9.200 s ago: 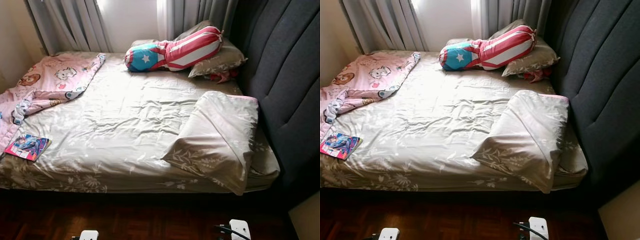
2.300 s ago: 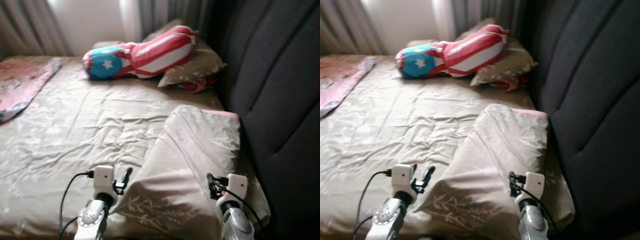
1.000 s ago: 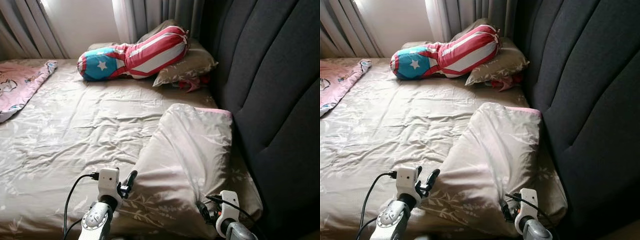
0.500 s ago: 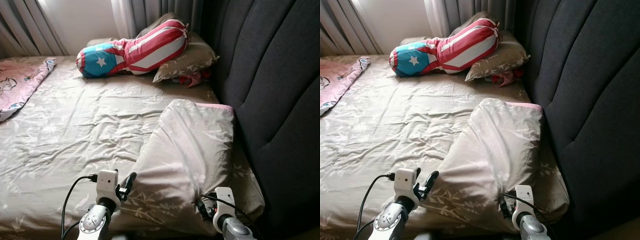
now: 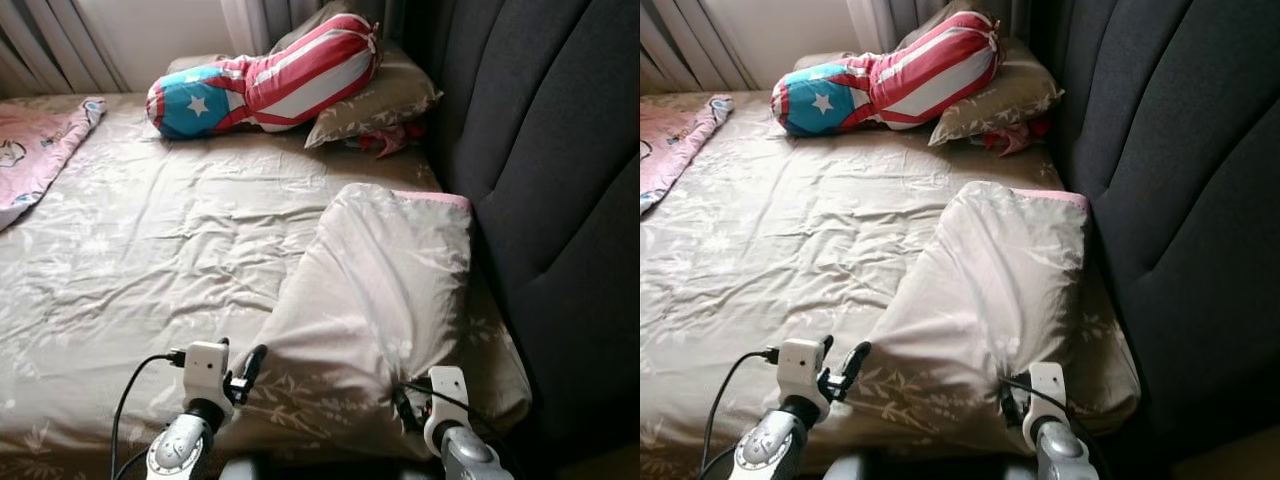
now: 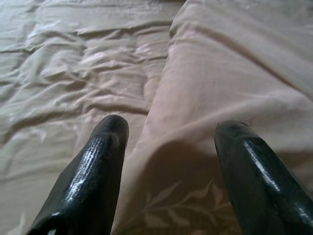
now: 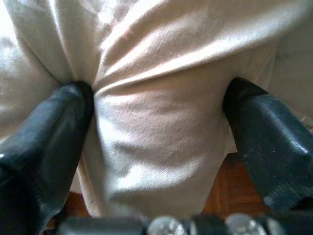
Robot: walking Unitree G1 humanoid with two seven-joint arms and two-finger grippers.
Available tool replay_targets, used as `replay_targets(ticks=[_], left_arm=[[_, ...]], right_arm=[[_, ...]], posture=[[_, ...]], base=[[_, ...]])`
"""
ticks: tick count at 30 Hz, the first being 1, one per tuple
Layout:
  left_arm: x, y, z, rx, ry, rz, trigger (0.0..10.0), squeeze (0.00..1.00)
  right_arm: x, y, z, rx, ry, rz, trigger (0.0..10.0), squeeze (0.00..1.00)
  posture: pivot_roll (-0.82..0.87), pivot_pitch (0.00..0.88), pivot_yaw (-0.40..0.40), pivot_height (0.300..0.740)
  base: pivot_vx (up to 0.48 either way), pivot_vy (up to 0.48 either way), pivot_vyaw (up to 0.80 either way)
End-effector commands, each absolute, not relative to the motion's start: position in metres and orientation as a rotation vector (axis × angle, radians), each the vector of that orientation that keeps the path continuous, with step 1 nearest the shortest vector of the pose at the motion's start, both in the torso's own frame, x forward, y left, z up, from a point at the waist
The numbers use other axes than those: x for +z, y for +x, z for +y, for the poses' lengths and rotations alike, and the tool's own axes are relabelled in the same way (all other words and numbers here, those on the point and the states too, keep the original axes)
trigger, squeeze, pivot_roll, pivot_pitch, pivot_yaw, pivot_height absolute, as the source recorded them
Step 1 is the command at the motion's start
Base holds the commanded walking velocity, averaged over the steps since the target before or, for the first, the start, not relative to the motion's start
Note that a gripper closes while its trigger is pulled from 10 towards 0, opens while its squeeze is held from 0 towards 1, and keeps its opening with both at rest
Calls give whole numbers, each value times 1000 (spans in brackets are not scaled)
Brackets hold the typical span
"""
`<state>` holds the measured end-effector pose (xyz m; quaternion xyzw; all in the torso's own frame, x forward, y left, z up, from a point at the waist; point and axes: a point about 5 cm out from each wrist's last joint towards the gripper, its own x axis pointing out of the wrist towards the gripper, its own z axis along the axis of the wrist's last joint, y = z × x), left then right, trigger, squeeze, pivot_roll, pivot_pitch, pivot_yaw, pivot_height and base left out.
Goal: Clean up the room
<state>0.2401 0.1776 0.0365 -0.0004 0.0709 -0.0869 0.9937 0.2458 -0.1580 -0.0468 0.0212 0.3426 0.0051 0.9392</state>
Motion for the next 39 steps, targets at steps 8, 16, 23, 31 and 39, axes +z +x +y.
replay_targets(ticks=[8, 16, 23, 31, 39], left_arm=[[41, 238, 175, -171, -10, 152, 10000, 0], [42, 238, 174, -171, -4, 163, 10000, 0], [40, 243, 170, -176, 3, 167, 10000, 0], [39, 251, 166, -176, 3, 165, 10000, 0], [38, 258, 163, -179, 11, 154, 10000, 0]], right_arm=[[-49, 244, -160, -4, 35, 713, 0, 0], [-52, 238, -157, 7, 22, 705, 0, 0], [-55, 232, -158, -16, 39, 710, 0, 0], [-55, 231, -166, -83, 61, 700, 0, 0], [-56, 229, -176, -125, 49, 706, 0, 0]], posture=[[22, 164, 30, 657], [12, 161, 26, 657], [-5, 145, 21, 657], [-14, 116, 12, 657], [-25, 73, 2, 657]], base=[[0, 0, 0], [0, 0, 0], [0, 0, 0], [0, 0, 0], [0, 0, 0]])
